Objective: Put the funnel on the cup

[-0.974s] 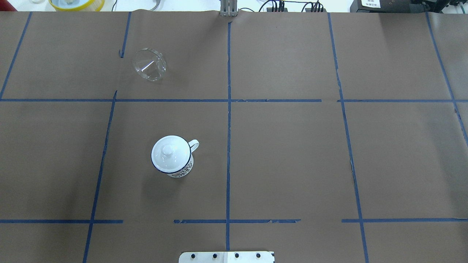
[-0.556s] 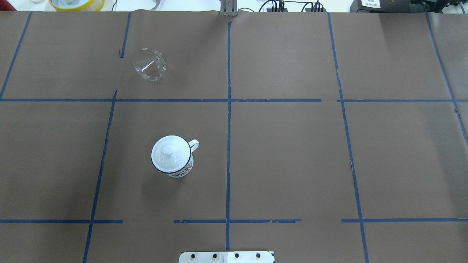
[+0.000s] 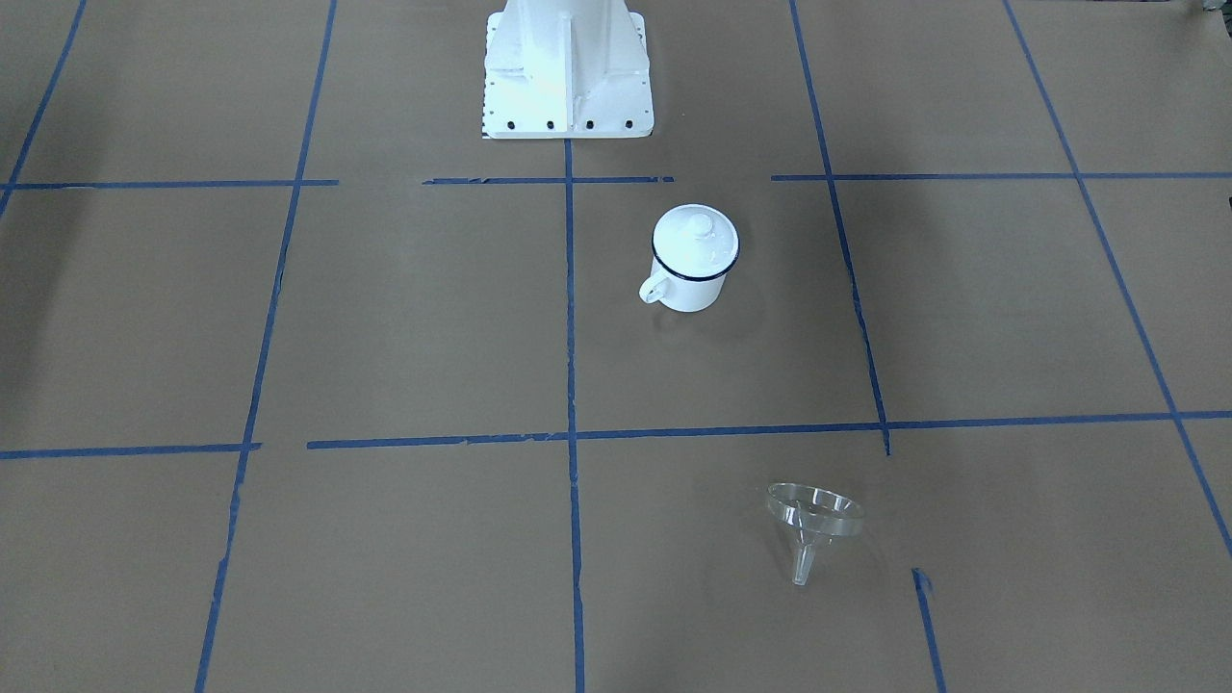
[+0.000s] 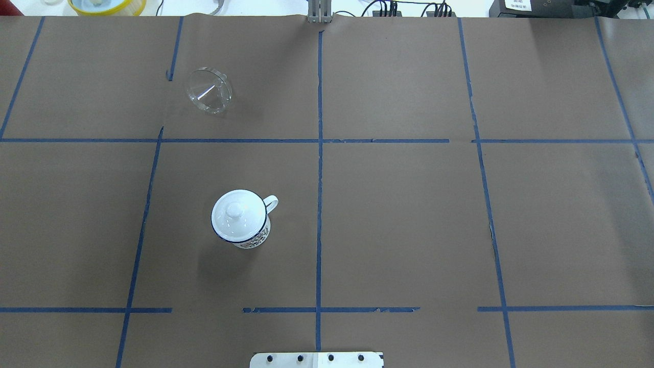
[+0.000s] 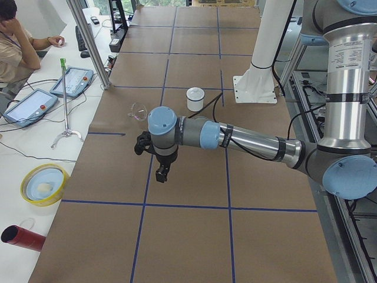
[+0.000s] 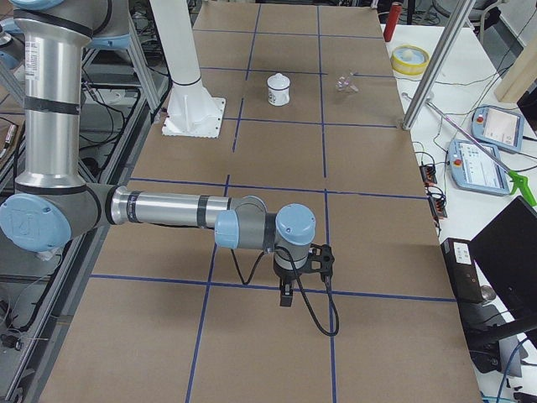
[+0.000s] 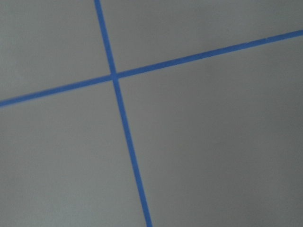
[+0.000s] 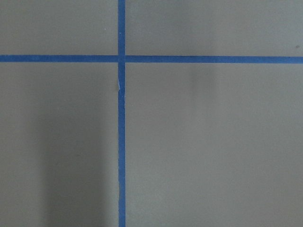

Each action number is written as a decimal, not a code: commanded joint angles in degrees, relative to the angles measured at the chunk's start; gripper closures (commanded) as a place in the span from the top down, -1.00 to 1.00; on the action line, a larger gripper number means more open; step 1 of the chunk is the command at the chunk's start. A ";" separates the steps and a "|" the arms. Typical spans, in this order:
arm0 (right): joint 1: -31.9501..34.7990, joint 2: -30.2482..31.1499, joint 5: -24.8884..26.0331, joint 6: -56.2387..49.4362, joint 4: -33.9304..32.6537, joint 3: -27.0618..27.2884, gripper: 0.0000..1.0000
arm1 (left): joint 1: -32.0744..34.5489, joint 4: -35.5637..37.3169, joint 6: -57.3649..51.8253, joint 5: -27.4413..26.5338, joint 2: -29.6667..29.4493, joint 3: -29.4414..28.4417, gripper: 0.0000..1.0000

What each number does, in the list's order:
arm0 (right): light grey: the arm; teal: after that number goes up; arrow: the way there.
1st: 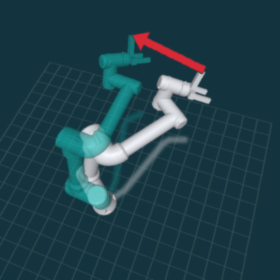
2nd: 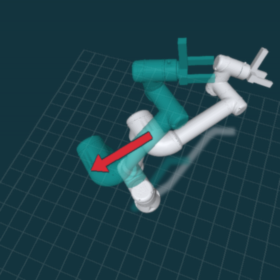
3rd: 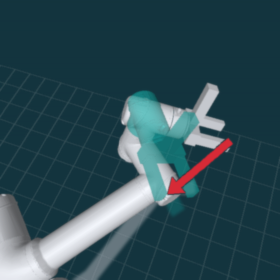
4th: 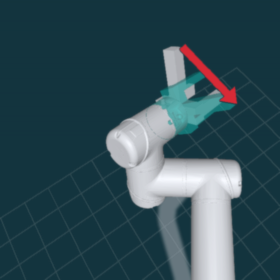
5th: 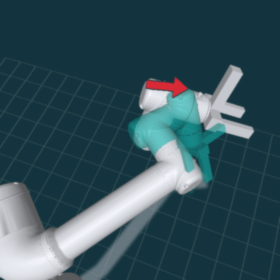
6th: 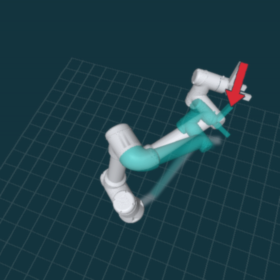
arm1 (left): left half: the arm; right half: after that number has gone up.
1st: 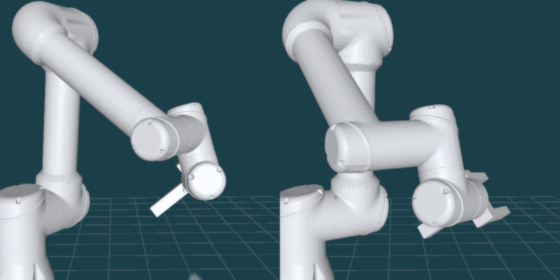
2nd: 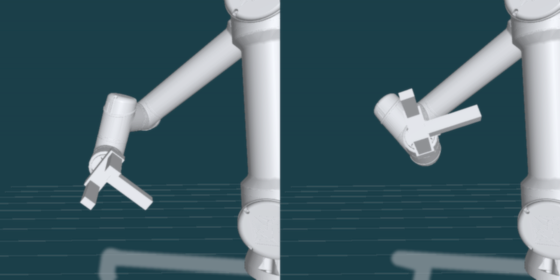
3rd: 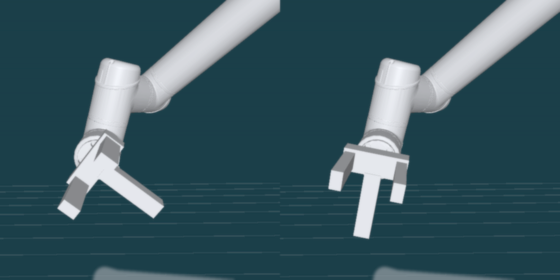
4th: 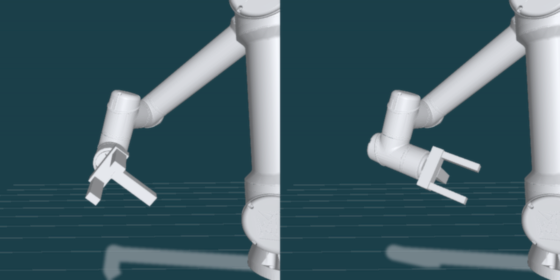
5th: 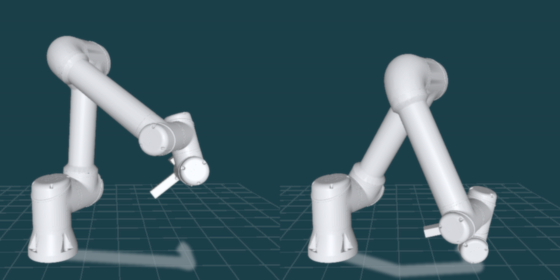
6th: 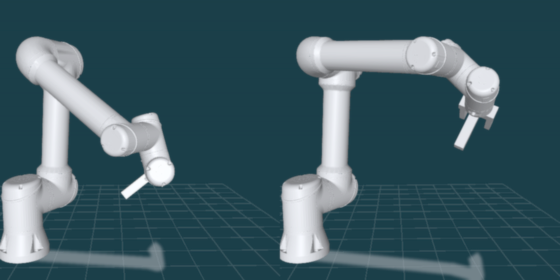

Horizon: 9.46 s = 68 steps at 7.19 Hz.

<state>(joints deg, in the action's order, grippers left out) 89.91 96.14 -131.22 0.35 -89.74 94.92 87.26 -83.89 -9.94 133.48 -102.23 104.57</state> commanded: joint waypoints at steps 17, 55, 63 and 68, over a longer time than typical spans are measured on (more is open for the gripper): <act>0.00 0.01 0.00 0.00 0.00 0.00 1.00 | -56.58 6.46 85.44 -28.54 -20.99 7.94 1.00; 0.00 0.01 0.00 0.00 0.00 0.00 1.00 | -52.54 -22.81 62.41 -20.19 1.51 3.01 -0.04; 0.00 0.01 0.00 0.00 0.00 0.00 1.00 | -44.80 -33.65 106.58 -32.52 -8.84 2.70 1.00; 0.00 0.01 0.00 0.00 0.00 0.00 1.00 | -45.16 -60.95 133.03 -46.70 -18.51 -27.09 1.00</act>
<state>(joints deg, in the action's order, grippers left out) 89.91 96.15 -131.22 0.35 -89.74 94.92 42.13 -142.30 118.17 90.65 -117.87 83.59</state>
